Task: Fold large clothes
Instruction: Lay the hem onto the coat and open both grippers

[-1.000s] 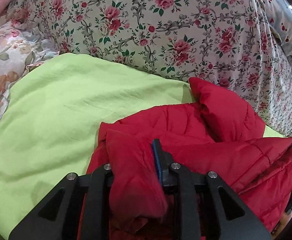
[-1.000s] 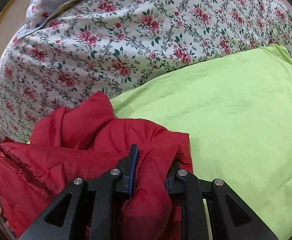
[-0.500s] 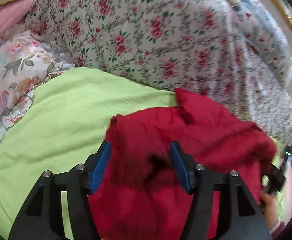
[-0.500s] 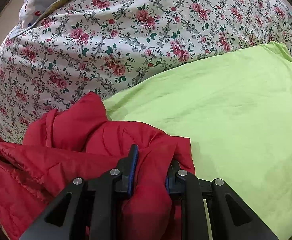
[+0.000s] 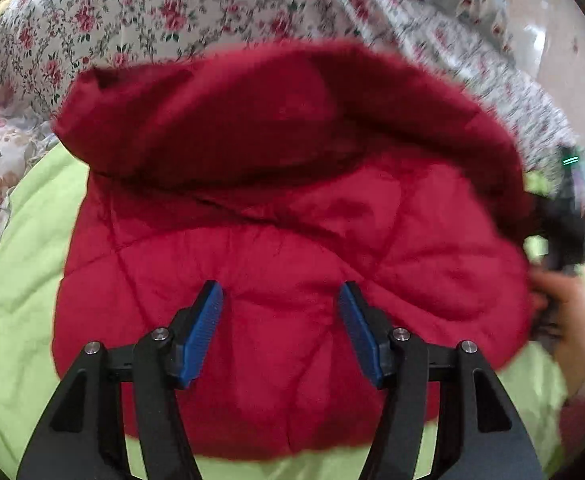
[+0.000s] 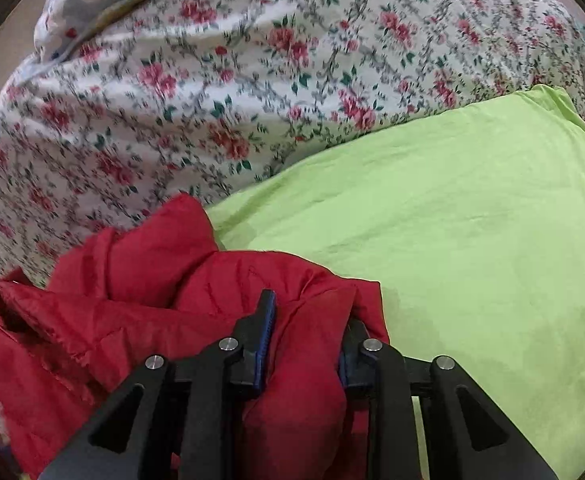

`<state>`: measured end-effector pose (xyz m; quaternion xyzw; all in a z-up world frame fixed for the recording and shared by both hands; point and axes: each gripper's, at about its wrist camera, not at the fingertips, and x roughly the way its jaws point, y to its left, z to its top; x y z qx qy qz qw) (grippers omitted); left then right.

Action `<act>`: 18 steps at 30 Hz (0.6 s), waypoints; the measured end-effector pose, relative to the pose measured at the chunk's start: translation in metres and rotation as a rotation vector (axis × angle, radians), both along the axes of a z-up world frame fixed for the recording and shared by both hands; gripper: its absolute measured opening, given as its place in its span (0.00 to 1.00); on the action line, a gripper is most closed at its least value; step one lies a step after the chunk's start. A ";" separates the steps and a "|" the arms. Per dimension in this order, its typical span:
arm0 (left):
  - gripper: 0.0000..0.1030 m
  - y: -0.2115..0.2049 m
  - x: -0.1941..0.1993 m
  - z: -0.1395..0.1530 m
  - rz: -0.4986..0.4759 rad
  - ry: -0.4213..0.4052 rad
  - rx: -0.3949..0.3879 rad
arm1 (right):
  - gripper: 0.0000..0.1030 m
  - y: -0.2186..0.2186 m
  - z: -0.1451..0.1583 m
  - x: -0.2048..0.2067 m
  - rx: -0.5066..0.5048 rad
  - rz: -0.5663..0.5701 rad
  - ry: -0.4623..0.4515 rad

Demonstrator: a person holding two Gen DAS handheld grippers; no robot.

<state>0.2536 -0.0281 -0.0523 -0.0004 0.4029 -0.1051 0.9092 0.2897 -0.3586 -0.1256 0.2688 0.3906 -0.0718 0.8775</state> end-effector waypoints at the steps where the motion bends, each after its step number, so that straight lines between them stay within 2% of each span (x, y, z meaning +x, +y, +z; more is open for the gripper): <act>1: 0.61 0.001 0.007 -0.006 0.010 0.009 -0.002 | 0.34 0.000 0.005 -0.004 0.005 -0.005 -0.011; 2: 0.61 0.002 0.010 -0.007 0.015 0.010 -0.005 | 0.45 0.000 0.015 -0.013 0.002 -0.013 -0.035; 3: 0.61 0.002 0.014 -0.008 0.022 0.008 -0.006 | 0.52 0.002 0.023 -0.021 -0.010 -0.021 -0.056; 4: 0.61 0.001 0.017 -0.007 0.027 0.005 -0.002 | 0.64 0.003 0.033 -0.030 -0.022 -0.026 -0.087; 5: 0.61 0.000 0.018 -0.006 0.029 0.004 0.003 | 0.68 0.007 0.048 -0.045 -0.043 -0.024 -0.143; 7: 0.61 -0.001 0.024 -0.004 0.034 0.001 0.011 | 0.69 0.016 0.068 -0.065 -0.077 -0.007 -0.207; 9: 0.61 -0.003 0.029 -0.004 0.037 -0.002 0.019 | 0.75 0.037 0.082 -0.080 -0.094 0.079 -0.253; 11: 0.61 -0.006 0.031 -0.006 0.034 -0.003 0.026 | 0.79 0.059 0.084 -0.075 -0.109 0.211 -0.232; 12: 0.61 -0.006 0.034 -0.005 0.033 0.000 0.026 | 0.79 0.077 0.079 -0.067 -0.122 0.314 -0.187; 14: 0.61 -0.004 0.038 -0.003 0.027 0.006 0.023 | 0.78 0.095 0.069 -0.053 -0.123 0.410 -0.117; 16: 0.58 0.000 0.035 0.000 0.028 0.003 0.016 | 0.77 0.103 0.050 -0.035 -0.150 0.442 -0.028; 18: 0.57 0.014 0.032 0.010 0.042 -0.019 -0.005 | 0.77 0.094 0.028 -0.019 -0.145 0.411 0.032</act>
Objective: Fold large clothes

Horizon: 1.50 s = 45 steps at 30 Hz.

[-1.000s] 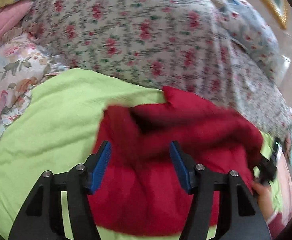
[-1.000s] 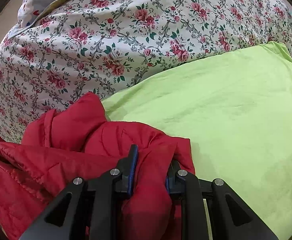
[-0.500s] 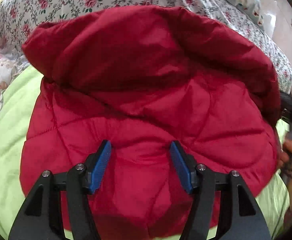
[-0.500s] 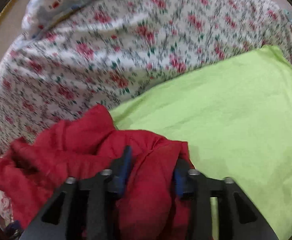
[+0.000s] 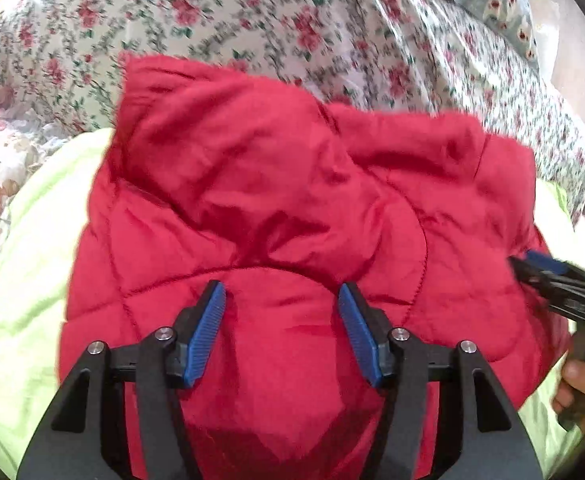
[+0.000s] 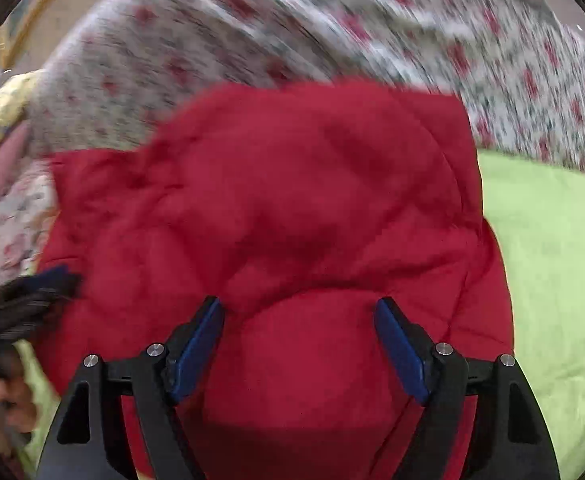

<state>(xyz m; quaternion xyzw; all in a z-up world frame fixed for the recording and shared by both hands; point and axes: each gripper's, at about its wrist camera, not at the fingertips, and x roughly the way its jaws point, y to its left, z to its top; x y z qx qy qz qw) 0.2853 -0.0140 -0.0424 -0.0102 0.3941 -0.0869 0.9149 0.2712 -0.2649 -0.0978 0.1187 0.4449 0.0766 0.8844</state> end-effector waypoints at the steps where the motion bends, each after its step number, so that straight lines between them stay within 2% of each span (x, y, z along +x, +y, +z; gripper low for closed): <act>1: 0.54 0.006 -0.002 0.003 0.011 -0.012 -0.006 | 0.77 -0.006 -0.007 0.005 0.006 -0.016 0.011; 3: 0.53 0.018 0.000 0.004 0.032 -0.017 -0.008 | 0.77 -0.021 -0.017 0.018 0.021 -0.059 0.026; 8: 0.53 0.035 0.031 -0.016 0.069 0.038 -0.009 | 0.77 -0.032 -0.022 0.043 0.032 -0.103 0.069; 13: 0.54 0.035 0.065 -0.030 0.093 0.073 -0.002 | 0.78 -0.036 -0.030 0.058 0.026 -0.121 0.084; 18: 0.55 0.032 0.074 -0.035 0.098 0.074 0.020 | 0.80 -0.037 -0.036 0.068 0.021 -0.131 0.086; 26: 0.54 0.039 0.061 -0.022 0.098 0.072 -0.010 | 0.80 -0.034 -0.035 0.066 0.030 -0.124 0.087; 33: 0.57 0.058 0.024 0.004 0.081 0.045 -0.106 | 0.80 -0.038 -0.027 0.057 0.022 -0.134 0.077; 39: 0.57 0.082 0.002 0.001 0.093 0.038 -0.199 | 0.80 -0.045 -0.007 0.030 0.048 -0.146 0.017; 45: 0.57 0.096 -0.001 0.000 0.121 0.033 -0.234 | 0.81 -0.055 0.003 0.009 0.061 -0.143 0.007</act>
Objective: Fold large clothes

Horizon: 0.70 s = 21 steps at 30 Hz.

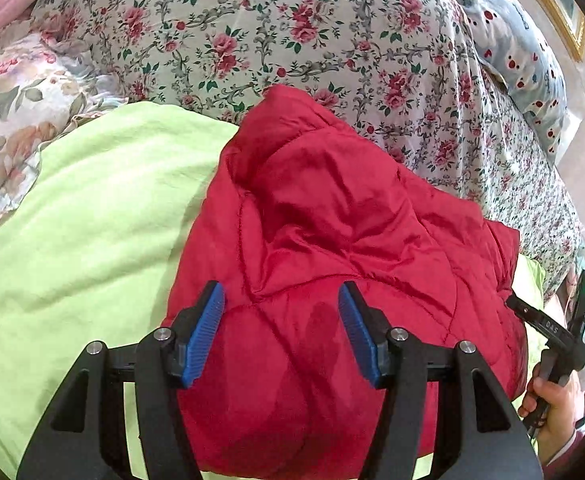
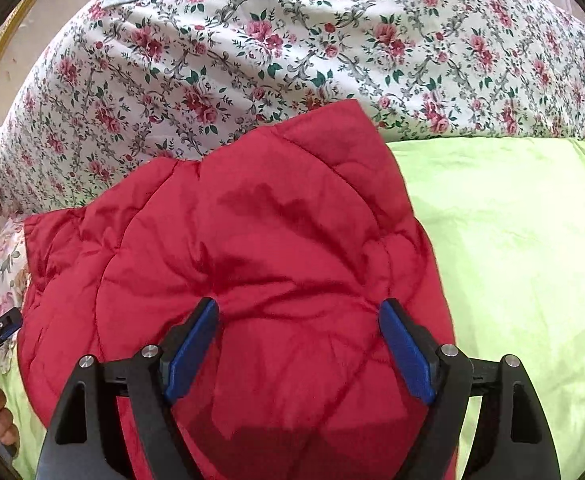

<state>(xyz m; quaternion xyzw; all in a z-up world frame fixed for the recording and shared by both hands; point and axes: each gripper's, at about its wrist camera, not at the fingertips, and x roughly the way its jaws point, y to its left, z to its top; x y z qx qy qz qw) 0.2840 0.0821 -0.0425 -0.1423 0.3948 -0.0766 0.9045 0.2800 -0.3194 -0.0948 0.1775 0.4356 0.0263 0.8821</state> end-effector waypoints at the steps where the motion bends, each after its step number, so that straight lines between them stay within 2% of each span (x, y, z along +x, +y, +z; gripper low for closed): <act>1: 0.57 0.001 0.000 0.000 0.001 0.001 0.001 | 0.81 -0.001 0.001 -0.003 0.002 0.001 0.000; 8: 0.57 0.007 -0.002 -0.002 0.006 0.010 -0.007 | 0.81 -0.008 0.006 -0.018 0.018 0.008 -0.013; 10: 0.60 0.013 -0.003 -0.004 0.007 0.013 -0.027 | 0.81 -0.012 0.008 -0.025 0.021 0.003 -0.016; 15: 0.71 0.037 -0.003 -0.012 0.029 0.007 -0.127 | 0.82 -0.034 0.014 -0.041 0.038 -0.023 -0.025; 16: 0.73 0.040 -0.003 -0.015 0.035 0.013 -0.139 | 0.87 -0.038 0.014 -0.042 0.042 -0.030 -0.027; 17: 0.73 0.048 -0.002 -0.020 0.043 0.027 -0.167 | 0.90 -0.047 0.012 -0.046 0.050 -0.047 -0.026; 21: 0.73 0.065 0.001 -0.039 0.044 0.071 -0.290 | 0.91 -0.070 -0.005 -0.050 0.099 -0.088 0.019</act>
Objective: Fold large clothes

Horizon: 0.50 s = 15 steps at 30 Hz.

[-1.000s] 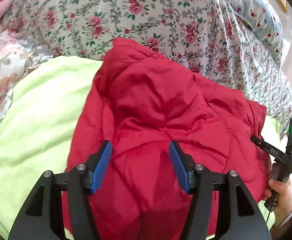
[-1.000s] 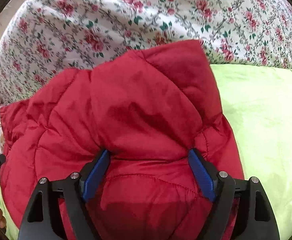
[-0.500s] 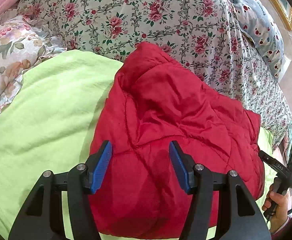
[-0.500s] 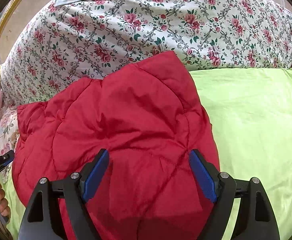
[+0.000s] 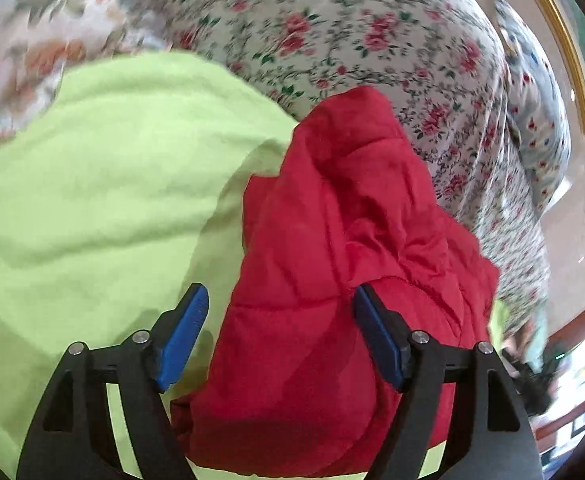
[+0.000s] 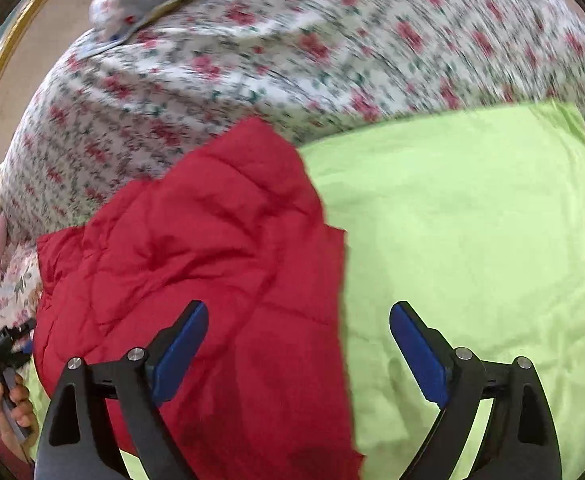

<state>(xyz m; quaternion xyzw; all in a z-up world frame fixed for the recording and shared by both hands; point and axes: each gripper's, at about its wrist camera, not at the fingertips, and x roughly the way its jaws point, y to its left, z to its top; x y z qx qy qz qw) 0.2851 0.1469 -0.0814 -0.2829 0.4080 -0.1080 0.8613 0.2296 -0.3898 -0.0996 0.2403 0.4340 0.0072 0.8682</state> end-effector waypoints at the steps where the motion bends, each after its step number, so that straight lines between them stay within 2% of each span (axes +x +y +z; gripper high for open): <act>1: 0.73 0.003 0.001 -0.004 -0.002 0.005 -0.030 | 0.91 -0.004 -0.005 -0.001 0.023 -0.009 0.013; 4: 0.80 0.005 0.002 -0.011 0.002 0.025 -0.059 | 0.91 -0.013 -0.021 -0.001 0.105 -0.022 0.044; 9: 0.81 -0.002 0.007 -0.015 -0.032 0.039 -0.091 | 0.91 -0.008 -0.041 0.005 0.222 0.000 0.067; 10: 0.84 -0.005 0.009 -0.015 -0.040 0.044 -0.097 | 0.91 -0.006 -0.043 0.006 0.235 0.002 0.068; 15: 0.87 -0.015 0.018 -0.024 -0.084 0.068 -0.144 | 0.93 -0.002 -0.059 0.009 0.350 0.003 0.073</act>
